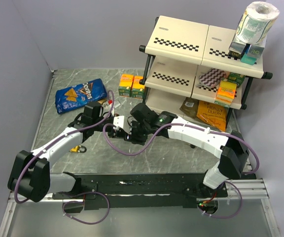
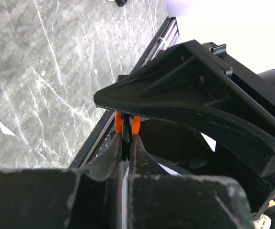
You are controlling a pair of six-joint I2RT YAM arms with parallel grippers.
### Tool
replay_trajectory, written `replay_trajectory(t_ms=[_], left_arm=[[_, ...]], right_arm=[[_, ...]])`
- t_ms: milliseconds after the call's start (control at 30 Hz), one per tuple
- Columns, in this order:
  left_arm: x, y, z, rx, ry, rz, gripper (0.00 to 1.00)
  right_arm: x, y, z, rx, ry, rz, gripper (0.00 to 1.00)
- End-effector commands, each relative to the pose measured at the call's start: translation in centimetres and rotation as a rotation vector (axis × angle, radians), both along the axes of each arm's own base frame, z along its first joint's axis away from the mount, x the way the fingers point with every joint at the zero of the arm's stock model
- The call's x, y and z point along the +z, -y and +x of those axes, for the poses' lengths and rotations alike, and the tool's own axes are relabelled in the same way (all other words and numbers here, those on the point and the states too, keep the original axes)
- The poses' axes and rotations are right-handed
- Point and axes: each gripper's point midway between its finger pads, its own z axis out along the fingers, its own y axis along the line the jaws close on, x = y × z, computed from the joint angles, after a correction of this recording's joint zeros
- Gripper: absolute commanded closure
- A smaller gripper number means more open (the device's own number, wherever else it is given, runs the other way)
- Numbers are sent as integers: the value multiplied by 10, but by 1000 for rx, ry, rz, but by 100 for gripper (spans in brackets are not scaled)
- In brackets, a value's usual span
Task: Lock with the key
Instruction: Place the lock at the center of the board.
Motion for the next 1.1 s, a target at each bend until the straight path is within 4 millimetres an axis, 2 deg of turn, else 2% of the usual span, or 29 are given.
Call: replay_trajectory(t_ms=[0,33,133,167,200,233,267,333,367,433,467,533,567,633,700,867,1033,1067], left_arm=[[28,4,-4,-43,77,-71,99],[28,4,-4,-44,76,-73,98],[30,3,-3,-44,100,-74,69],[31,2,-1,-40,112,-72,56],[32,1,0,-39,123,-64,49],[32,-3,6,-19,128,-58,43],[34,-7,8,-6,134,-56,32],[33,-21,19,50,131,-45,23],[33,-26,22,67,133,-44,17],[31,-40,32,118,133,-24,13],[33,-45,36,142,147,-17,4],[36,-58,47,199,164,-8,0],[37,-61,49,222,173,-8,1],[40,-67,55,264,169,-14,4],[43,-69,59,292,173,-22,4],[44,-72,67,324,186,-21,4],[42,-75,72,323,183,4,4],[42,-76,74,326,190,11,4]], right_arm=[[7,1,11,-31,15,32,67],[7,2,10,-31,14,31,72],[9,8,11,-56,0,34,87],[8,12,10,-66,-9,32,90],[10,14,11,-88,-18,42,95],[10,20,14,-116,-28,44,96],[4,26,14,-137,-49,40,97],[4,40,21,-218,-84,55,100],[-3,48,21,-251,-112,46,100],[-8,64,24,-331,-161,52,100],[-17,79,31,-393,-184,41,100],[-22,95,35,-473,-208,37,100],[-28,109,40,-535,-224,32,100],[-30,123,43,-623,-252,56,100],[-40,140,39,-693,-281,48,100],[-62,165,27,-829,-330,11,100],[-76,182,37,-1045,-398,-34,100],[-88,189,33,-1121,-444,-89,100]])
